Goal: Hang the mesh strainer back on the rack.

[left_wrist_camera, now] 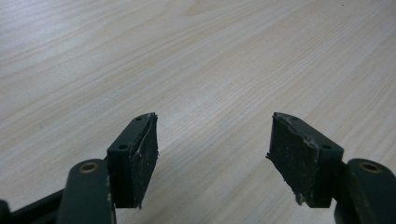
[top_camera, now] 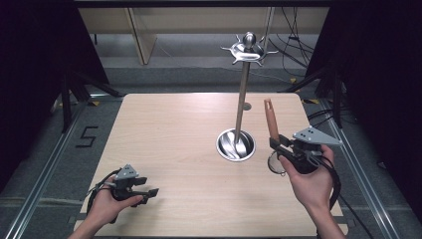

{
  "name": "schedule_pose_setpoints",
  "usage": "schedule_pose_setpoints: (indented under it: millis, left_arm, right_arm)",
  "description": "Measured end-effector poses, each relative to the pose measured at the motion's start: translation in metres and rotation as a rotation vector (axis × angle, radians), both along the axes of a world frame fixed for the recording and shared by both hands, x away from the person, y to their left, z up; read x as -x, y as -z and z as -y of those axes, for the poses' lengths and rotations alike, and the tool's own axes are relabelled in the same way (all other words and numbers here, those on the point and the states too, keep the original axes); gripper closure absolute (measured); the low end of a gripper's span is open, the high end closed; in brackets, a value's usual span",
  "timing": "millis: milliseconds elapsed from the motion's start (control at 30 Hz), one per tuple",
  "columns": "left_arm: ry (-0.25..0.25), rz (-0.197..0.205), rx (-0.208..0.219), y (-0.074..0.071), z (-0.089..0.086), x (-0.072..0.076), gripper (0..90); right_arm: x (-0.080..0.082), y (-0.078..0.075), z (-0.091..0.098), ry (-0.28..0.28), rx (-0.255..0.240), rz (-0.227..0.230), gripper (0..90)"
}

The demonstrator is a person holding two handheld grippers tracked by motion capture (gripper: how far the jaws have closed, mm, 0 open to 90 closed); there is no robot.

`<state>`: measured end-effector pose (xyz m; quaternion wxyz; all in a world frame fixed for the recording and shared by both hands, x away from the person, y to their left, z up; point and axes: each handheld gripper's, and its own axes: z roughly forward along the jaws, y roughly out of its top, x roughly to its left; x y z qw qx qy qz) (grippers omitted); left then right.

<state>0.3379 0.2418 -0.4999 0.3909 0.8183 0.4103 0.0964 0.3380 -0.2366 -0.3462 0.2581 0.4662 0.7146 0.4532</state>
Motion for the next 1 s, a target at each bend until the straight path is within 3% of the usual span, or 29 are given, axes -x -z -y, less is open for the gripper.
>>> schedule_pose_setpoints:
  millis: [67, 333, 367, 400, 733, 767, 867, 1000]
  left_arm:
    - [0.002, -0.005, -0.004, 0.0, 0.0, 0.0, 31.9]
    - [-0.002, -0.003, -0.012, 0.0, -0.001, 0.0, 31.9]
    - [-0.002, -0.002, -0.012, 0.0, -0.001, 0.0, 31.9]
    - [-0.002, -0.001, -0.013, -0.001, -0.001, 0.0, 31.9]
    - [-0.002, 0.01, -0.009, -0.001, -0.002, 0.0, 31.9]
    - [0.003, 0.009, -0.016, -0.001, -0.003, 0.0, 31.9]
    - [0.001, 0.009, -0.016, -0.001, -0.003, 0.0, 31.9]
    - [0.0, 0.009, -0.017, -0.001, -0.003, 0.0, 31.9]
  right_arm:
    - [-0.003, -0.001, 0.001, -0.021, 0.025, 0.028, 70.0]
    - [-0.002, -0.009, -0.001, -0.013, -0.004, 0.046, 70.1]
    - [-0.003, -0.01, 0.0, -0.019, 0.015, 0.059, 70.1]
    - [-0.004, -0.011, 0.0, -0.019, -0.003, 0.058, 70.1]
    - [-0.005, -0.016, -0.007, -0.028, 0.008, 0.081, 70.1]
    - [-0.005, -0.017, -0.008, -0.023, -0.008, 0.069, 70.1]
    - [-0.006, -0.02, -0.008, -0.031, 0.01, 0.101, 70.1]
    - [-0.006, -0.026, -0.011, -0.025, -0.01, 0.099, 70.1]
